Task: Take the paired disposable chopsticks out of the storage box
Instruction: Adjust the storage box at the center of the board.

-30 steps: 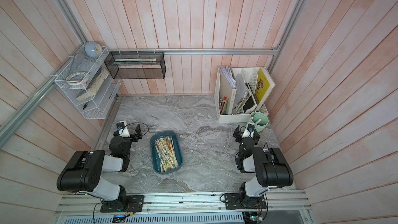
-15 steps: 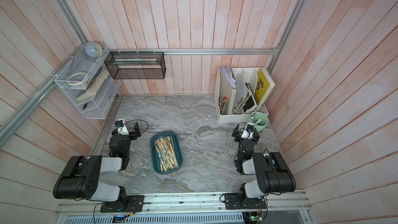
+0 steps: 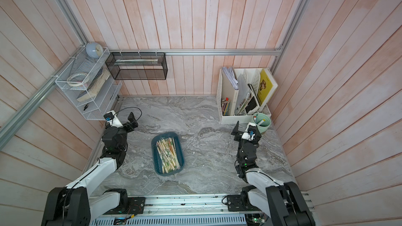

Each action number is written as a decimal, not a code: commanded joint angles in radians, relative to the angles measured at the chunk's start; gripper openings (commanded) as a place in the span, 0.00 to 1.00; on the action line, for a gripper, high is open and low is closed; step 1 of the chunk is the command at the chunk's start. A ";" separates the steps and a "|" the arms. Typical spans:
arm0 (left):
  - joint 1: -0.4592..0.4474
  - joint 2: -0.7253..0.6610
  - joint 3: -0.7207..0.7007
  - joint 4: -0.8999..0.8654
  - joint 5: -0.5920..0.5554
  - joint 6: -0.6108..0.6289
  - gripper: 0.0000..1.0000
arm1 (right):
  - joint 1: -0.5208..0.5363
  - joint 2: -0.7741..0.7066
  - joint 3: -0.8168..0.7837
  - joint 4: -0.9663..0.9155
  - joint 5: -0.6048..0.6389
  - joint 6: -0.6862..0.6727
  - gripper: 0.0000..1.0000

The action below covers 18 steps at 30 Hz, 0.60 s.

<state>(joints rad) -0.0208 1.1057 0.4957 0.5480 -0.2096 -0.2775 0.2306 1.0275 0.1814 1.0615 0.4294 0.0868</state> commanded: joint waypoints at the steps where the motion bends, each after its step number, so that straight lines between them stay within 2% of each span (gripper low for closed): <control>1: -0.008 -0.052 0.066 -0.307 0.048 -0.167 1.00 | -0.002 -0.108 0.090 -0.360 -0.189 0.183 0.98; 5: -0.023 -0.101 0.105 -0.516 0.122 -0.285 1.00 | 0.006 -0.155 0.173 -0.605 -0.369 0.299 0.98; 8: -0.058 -0.129 0.109 -0.633 0.166 -0.343 1.00 | 0.041 -0.149 0.205 -0.745 -0.433 0.351 0.98; 12: -0.140 -0.157 0.109 -0.756 0.156 -0.382 1.00 | 0.120 -0.114 0.247 -0.901 -0.412 0.366 0.98; 18: -0.235 -0.190 0.073 -0.820 0.108 -0.426 1.00 | 0.231 0.050 0.391 -1.138 -0.256 0.337 0.98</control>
<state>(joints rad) -0.2371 0.9356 0.5865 -0.1978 -0.0826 -0.6605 0.4278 1.0309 0.5095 0.1036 0.0967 0.4187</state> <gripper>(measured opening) 0.998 0.982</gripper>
